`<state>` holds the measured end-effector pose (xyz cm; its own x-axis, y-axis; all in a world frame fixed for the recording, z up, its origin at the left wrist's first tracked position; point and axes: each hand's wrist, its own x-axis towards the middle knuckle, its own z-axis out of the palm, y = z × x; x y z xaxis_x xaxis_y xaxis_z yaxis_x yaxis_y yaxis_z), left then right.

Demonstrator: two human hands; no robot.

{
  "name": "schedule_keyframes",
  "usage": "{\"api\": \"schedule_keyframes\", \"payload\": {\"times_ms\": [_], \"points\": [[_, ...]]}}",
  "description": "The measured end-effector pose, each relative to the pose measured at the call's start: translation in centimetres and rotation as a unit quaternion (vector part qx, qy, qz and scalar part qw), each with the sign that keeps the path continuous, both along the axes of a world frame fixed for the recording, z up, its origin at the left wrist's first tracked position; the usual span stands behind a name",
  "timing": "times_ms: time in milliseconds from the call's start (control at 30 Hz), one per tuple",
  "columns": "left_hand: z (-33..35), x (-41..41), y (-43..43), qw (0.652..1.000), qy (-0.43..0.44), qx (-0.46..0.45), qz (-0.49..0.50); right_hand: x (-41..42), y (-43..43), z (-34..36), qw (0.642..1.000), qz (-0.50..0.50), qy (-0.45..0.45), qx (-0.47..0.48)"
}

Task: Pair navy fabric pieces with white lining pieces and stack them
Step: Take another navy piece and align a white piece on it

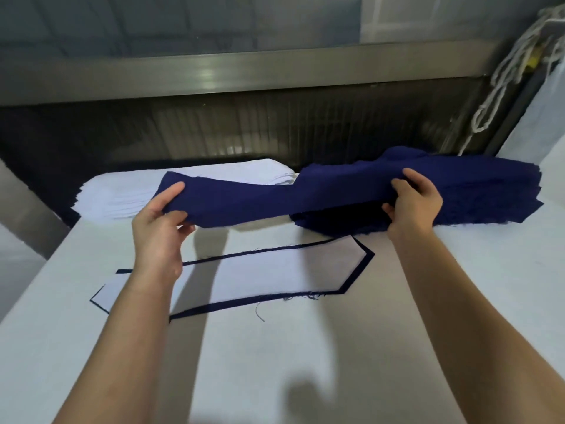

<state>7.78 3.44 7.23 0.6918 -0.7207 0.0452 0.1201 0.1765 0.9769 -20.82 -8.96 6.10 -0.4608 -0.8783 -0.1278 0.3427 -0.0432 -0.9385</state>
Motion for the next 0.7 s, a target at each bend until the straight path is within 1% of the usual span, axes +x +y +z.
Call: {"api": "schedule_keyframes", "payload": {"times_ms": [67, 267, 367, 467, 533, 633, 700], "points": [[-0.5, 1.5, 1.2, 1.000, -0.010, 0.012, 0.020, -0.1, 1.0, -0.6, 1.000, 0.013, 0.008, 0.000], [-2.9, 5.8, 5.1, 0.995, -0.069, 0.043, 0.062, 0.0, 4.6, -2.3, 0.987, 0.153, 0.049, -0.029], [-4.5, 7.7, 7.0, 0.991, -0.115, 0.059, 0.041, 0.2, 5.9, -3.4, 0.973, 0.215, 0.082, -0.029], [-5.7, 9.1, 8.5, 0.983, -0.160, 0.087, 0.012, 0.3, 6.8, -4.8, 0.963, 0.244, 0.111, 0.005], [-6.3, 9.8, 9.3, 0.976, -0.187, 0.107, 0.004, 0.5, 7.1, -5.8, 0.955, 0.250, 0.157, 0.018], [-7.3, 10.6, 10.0, 0.962, -0.234, 0.139, 0.011, 0.6, 7.5, -6.8, 0.928, 0.243, 0.283, -0.003], [-8.1, 10.7, 10.5, 0.934, -0.312, 0.171, 0.035, 0.8, 7.8, -7.3, 0.901, 0.233, 0.363, -0.032]]}}
